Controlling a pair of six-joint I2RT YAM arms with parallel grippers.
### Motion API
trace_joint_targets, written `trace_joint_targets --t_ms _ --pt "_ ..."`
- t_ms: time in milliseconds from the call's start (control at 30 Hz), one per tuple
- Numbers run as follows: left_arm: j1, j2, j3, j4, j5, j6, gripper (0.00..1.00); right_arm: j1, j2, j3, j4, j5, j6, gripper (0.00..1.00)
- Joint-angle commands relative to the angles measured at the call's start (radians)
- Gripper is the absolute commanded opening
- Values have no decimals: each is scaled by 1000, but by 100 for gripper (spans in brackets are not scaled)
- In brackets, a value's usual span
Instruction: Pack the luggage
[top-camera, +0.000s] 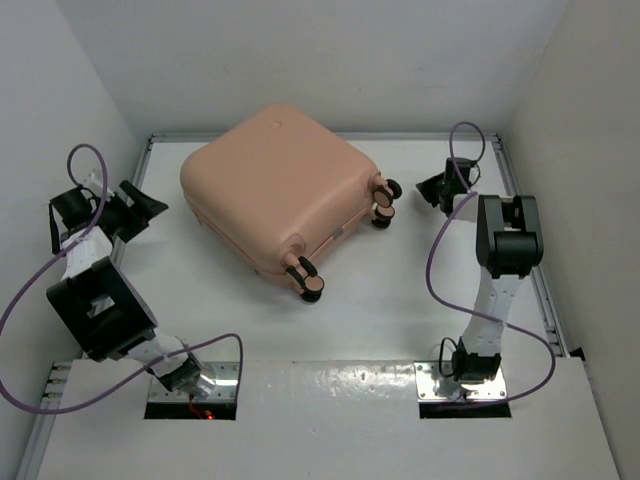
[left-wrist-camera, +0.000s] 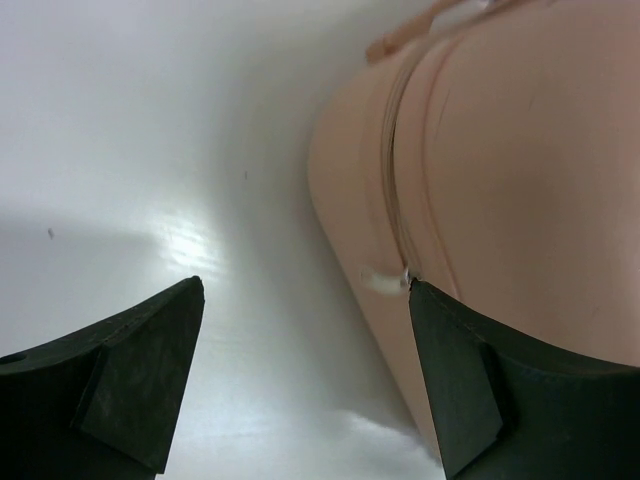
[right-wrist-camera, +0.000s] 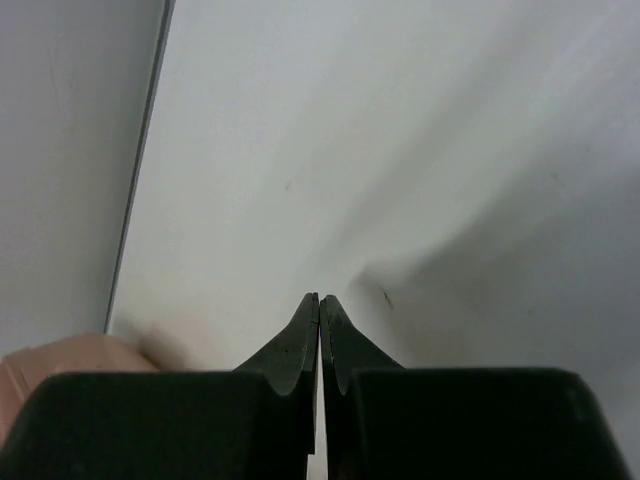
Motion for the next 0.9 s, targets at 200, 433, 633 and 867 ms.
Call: trace_joint_targets --t_ms 200,433,633,867 --pt "-6 52 123 107 -4 -44 87 2 -321 -398 122 -352 12 0" --pt "-6 43 93 117 5 -56 87 149 -374 -543 234 -495 167 0" --pt "-6 33 61 128 15 -75 86 248 -273 -457 196 -429 273 0" --pt "-6 23 38 128 5 -84 86 242 -104 -302 145 -328 287 0"
